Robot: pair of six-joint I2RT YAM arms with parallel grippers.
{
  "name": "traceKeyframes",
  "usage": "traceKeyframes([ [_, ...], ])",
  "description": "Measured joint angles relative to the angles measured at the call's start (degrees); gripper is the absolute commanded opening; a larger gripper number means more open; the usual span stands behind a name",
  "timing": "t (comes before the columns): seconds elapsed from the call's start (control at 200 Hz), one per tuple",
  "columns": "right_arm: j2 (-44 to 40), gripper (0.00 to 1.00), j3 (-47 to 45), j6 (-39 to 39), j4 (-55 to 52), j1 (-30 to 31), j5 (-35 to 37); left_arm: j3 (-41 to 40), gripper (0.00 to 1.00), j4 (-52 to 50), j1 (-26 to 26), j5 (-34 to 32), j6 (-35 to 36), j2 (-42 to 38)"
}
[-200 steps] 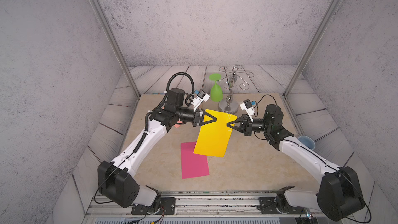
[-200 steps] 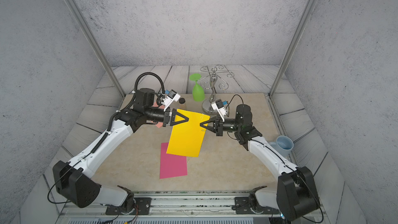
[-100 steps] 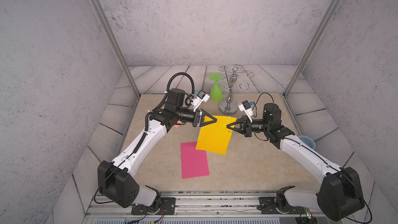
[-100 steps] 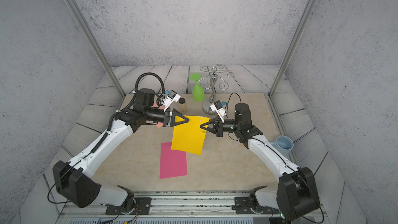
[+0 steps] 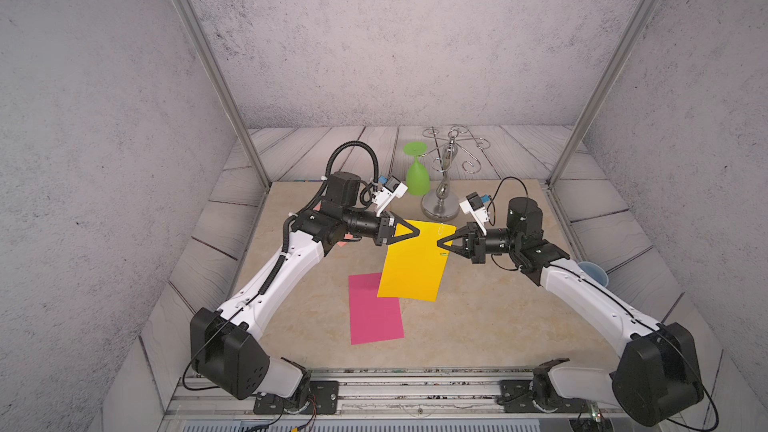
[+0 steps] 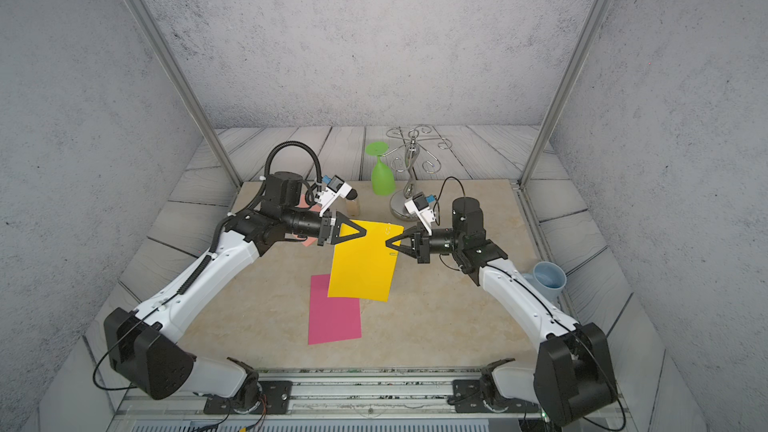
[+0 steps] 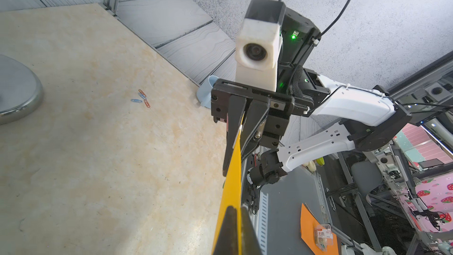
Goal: Unclip the paperclips from the documents
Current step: Adjust the document, then remove the paper clip from the document.
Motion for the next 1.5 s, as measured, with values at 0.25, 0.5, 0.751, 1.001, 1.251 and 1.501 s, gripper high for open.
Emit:
traceKeyframes([
  [0.25,0.66,0.67,11.96,-17.16,-24.24,-0.02,3.19,0.00,0.00,-4.76,0.00,-0.85,3.52,0.00],
  [0.5,6.27,0.71,23.85,-32.37,-44.70,0.42,6.10,2.08,0.00,-17.33,-0.46,-2.40,12.07,0.04],
  [0.751,10.29,0.65,25.09,-42.01,-54.62,2.84,6.56,2.21,0.00,-23.91,-1.25,-3.04,15.89,0.04],
  [1.001,10.86,0.62,25.09,-44.94,-55.52,3.87,5.97,2.25,0.00,-26.67,-2.54,-3.10,17.31,0.98],
  [1.251,12.61,0.50,25.09,-46.73,-57.13,5.31,5.66,3.48,0.00,-27.58,-2.78,-3.52,17.90,1.46],
  [1.501,12.61,0.32,24.85,-47.43,-57.90,5.73,4.37,4.17,0.00,-27.89,-2.78,-3.50,18.64,1.90],
])
